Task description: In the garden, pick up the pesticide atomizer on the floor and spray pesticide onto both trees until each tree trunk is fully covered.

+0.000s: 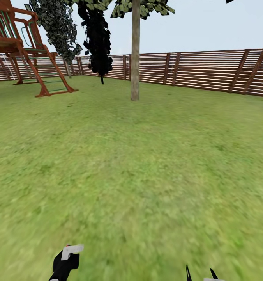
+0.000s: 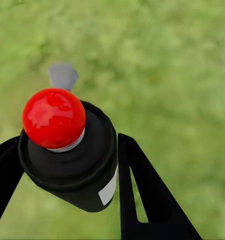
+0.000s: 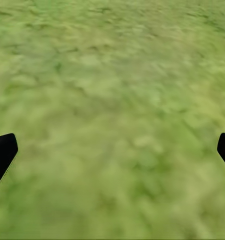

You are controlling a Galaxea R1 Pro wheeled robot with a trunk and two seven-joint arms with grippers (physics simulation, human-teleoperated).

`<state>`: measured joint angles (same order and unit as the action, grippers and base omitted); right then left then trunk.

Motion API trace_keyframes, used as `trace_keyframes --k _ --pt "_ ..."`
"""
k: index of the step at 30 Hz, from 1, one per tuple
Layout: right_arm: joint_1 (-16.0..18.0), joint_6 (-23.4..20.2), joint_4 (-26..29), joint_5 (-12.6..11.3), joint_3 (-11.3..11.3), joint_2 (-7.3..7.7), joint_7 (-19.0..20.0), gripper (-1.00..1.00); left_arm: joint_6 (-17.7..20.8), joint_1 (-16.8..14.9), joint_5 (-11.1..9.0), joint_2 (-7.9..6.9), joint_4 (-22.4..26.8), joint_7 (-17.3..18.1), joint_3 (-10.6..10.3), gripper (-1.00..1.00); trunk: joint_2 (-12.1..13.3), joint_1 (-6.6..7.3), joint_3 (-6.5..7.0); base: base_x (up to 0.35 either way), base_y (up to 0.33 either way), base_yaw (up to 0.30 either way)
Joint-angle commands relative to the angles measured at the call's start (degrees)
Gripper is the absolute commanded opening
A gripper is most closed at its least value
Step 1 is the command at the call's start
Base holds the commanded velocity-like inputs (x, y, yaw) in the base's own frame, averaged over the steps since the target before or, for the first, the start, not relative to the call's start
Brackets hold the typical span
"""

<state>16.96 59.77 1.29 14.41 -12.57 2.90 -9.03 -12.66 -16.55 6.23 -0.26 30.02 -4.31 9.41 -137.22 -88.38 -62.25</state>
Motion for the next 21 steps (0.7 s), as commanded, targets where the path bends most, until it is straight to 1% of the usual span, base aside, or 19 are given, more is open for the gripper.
trace_keyframes --k 1,21 --pt "0.0 0.0 0.0 0.0 0.0 0.00 0.0 1.00 0.0 0.0 0.0 0.00 0.0 0.0 0.0 -1.00 0.0 0.00 0.00 0.340 0.000 0.000" --pt "0.0 0.0 0.0 0.0 0.0 0.00 0.0 1.00 0.0 -0.1 0.0 0.00 0.0 0.0 0.0 -1.00 0.0 0.00 0.00 0.340 0.000 0.000"
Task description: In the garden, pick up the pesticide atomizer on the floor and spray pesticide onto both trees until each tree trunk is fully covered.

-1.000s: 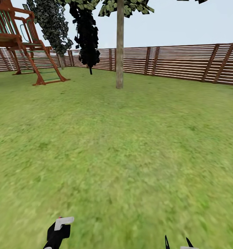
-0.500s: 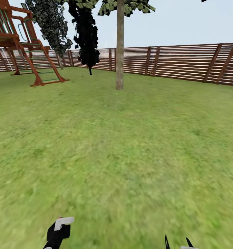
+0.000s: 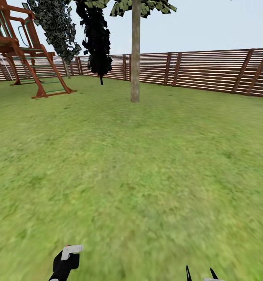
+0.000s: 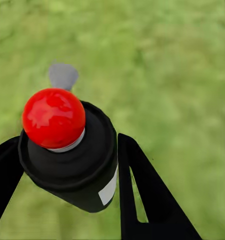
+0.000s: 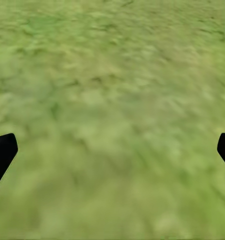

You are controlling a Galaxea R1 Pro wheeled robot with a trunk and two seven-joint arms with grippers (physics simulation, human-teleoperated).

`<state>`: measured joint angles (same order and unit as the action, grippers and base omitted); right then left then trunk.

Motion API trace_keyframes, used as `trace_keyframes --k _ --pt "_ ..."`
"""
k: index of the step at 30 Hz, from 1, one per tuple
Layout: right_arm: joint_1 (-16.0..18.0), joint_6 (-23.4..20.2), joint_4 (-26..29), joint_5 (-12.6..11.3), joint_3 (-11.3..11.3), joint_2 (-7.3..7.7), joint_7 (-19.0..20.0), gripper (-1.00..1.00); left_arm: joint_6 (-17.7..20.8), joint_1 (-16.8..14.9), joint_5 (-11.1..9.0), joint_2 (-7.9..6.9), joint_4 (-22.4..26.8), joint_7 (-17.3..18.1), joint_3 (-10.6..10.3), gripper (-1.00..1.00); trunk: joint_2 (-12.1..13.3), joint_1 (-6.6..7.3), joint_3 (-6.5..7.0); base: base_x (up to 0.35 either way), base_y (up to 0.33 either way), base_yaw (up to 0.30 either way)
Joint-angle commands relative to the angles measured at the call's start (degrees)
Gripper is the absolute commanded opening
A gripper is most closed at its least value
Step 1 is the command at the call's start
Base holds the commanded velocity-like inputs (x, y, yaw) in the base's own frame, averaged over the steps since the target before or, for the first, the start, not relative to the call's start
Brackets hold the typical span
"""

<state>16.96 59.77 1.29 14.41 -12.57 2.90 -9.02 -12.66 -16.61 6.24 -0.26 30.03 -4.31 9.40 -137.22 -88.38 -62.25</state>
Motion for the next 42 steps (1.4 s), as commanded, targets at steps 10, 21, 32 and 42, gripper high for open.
trace_keyframes --k 10,21,32,42 --pt "0.0 0.0 0.0 0.0 0.0 0.00 0.0 1.00 0.0 0.0 0.0 0.00 -0.1 0.0 0.0 -1.00 0.0 0.00 0.00 0.340 0.000 0.000" --pt "0.0 0.0 0.0 0.0 0.0 0.00 0.0 1.00 0.0 0.0 0.0 0.00 -0.1 0.0 0.0 -1.00 0.0 0.00 0.00 0.340 0.000 0.000" --pt "0.0 0.0 0.0 0.0 0.0 0.00 0.0 1.00 0.0 0.0 0.0 0.03 0.0 0.0 0.0 -1.00 0.0 0.00 0.00 0.340 0.000 0.000" --pt "0.0 0.0 0.0 0.0 0.0 0.00 0.0 1.00 0.0 0.0 0.0 0.00 -0.2 0.0 0.0 -1.00 0.0 0.00 0.00 0.340 0.000 0.000"
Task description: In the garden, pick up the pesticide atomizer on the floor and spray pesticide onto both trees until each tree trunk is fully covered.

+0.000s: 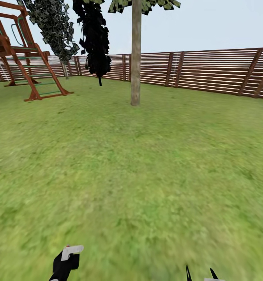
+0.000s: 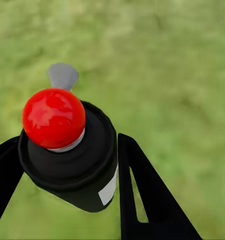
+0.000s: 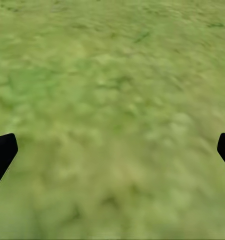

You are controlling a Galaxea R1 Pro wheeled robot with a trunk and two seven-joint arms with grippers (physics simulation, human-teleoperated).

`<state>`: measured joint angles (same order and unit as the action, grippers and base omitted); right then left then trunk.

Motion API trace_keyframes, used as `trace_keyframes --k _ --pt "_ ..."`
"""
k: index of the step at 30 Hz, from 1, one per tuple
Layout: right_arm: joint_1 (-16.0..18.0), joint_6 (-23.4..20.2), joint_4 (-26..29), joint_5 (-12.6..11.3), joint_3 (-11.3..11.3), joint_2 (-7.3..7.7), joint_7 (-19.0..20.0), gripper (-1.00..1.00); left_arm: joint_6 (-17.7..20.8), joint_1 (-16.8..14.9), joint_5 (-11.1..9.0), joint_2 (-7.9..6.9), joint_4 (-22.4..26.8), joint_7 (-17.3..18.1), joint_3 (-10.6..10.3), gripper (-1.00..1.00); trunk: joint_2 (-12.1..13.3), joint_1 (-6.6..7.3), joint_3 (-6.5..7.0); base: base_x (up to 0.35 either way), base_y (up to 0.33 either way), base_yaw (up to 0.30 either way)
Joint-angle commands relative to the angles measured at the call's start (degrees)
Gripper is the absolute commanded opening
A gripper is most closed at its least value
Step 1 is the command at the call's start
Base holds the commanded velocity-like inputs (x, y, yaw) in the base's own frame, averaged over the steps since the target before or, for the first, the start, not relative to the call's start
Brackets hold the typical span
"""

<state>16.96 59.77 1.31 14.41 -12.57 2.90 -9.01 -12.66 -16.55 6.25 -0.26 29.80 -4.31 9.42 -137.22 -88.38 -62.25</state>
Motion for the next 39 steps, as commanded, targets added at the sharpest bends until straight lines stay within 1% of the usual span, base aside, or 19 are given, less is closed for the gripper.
trace_keyframes --k 1,11,17,39 --pt "0.0 0.0 0.0 0.0 0.0 0.00 0.0 1.00 0.0 0.0 0.0 0.00 0.0 0.0 0.0 -1.00 0.0 0.00 0.00 0.340 0.000 0.000" --pt "0.0 0.0 0.0 0.0 0.0 0.00 0.0 1.00 -0.1 0.0 -0.4 0.22 0.0 0.1 -0.1 -1.00 0.0 0.00 0.00 0.340 0.000 0.000" --pt "0.0 0.0 0.0 0.0 0.0 0.00 0.0 1.00 0.0 0.0 0.0 0.19 -0.3 0.0 -0.1 -1.00 0.0 0.00 0.00 0.340 0.000 0.000" --pt "0.0 0.0 0.0 0.0 0.0 0.00 0.0 1.00 0.0 0.0 0.1 0.17 0.1 0.0 -0.1 -1.00 0.0 0.00 0.00 0.340 0.000 0.000"
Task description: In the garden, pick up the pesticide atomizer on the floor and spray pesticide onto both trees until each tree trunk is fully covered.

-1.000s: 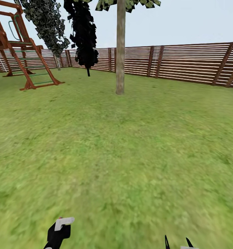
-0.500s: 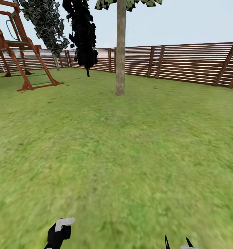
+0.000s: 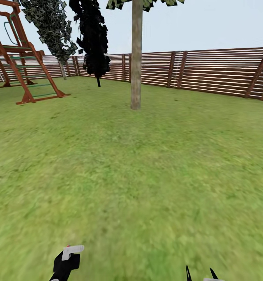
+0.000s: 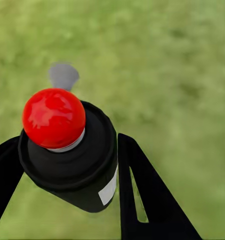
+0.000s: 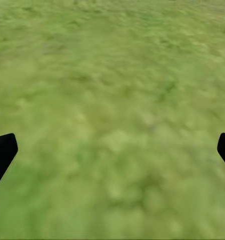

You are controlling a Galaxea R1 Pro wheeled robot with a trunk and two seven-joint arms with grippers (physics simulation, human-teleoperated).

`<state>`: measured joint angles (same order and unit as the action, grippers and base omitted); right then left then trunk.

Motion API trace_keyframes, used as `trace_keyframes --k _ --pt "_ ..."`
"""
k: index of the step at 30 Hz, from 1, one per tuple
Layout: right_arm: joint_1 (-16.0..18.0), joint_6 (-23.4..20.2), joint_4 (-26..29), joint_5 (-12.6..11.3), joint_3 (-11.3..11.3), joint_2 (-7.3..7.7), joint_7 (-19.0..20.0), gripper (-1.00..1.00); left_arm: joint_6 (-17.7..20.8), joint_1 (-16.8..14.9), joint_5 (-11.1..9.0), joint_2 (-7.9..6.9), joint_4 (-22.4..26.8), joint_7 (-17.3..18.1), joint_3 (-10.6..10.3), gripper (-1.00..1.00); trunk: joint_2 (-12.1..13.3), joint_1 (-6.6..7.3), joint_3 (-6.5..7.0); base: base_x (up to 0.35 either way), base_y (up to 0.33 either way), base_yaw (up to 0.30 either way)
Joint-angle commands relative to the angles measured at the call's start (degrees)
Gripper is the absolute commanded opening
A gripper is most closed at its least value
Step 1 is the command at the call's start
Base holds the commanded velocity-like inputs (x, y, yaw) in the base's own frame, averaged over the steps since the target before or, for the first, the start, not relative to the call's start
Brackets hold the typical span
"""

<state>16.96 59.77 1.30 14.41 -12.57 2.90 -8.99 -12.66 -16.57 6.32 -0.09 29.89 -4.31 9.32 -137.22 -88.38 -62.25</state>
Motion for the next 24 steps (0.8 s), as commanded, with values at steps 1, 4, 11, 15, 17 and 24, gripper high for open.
trace_keyframes --k 1,4,11,15,17,24 --pt "0.0 0.0 0.0 0.0 0.0 0.00 0.0 1.00 0.0 0.0 0.0 0.00 0.0 0.0 0.0 -1.00 0.0 0.00 0.00 0.340 0.000 0.000" --pt "0.0 0.0 0.0 0.0 0.0 0.00 0.0 1.00 0.0 0.0 0.0 0.00 0.0 0.0 0.0 -1.00 0.0 0.00 0.00 0.340 0.000 0.000" --pt "0.0 0.0 0.0 0.0 0.0 0.00 0.0 1.00 0.0 0.0 -0.1 0.07 0.0 0.0 0.0 -1.00 0.0 0.00 0.00 0.340 0.000 0.000" --pt "0.0 0.0 0.0 0.0 0.0 0.00 0.0 1.00 0.0 0.0 -0.1 0.09 0.0 0.0 0.0 -1.00 0.0 0.00 0.00 0.340 0.000 0.000" --pt "0.0 0.0 0.0 0.0 0.0 0.00 0.0 1.00 0.0 0.0 -0.1 0.09 0.0 0.0 0.0 -1.00 0.0 0.00 0.00 0.340 0.000 0.000" --pt "0.0 0.0 0.0 0.0 0.0 0.00 0.0 1.00 0.0 0.0 -0.1 0.09 0.1 0.0 0.0 -1.00 0.0 0.00 0.00 0.340 0.000 0.000"
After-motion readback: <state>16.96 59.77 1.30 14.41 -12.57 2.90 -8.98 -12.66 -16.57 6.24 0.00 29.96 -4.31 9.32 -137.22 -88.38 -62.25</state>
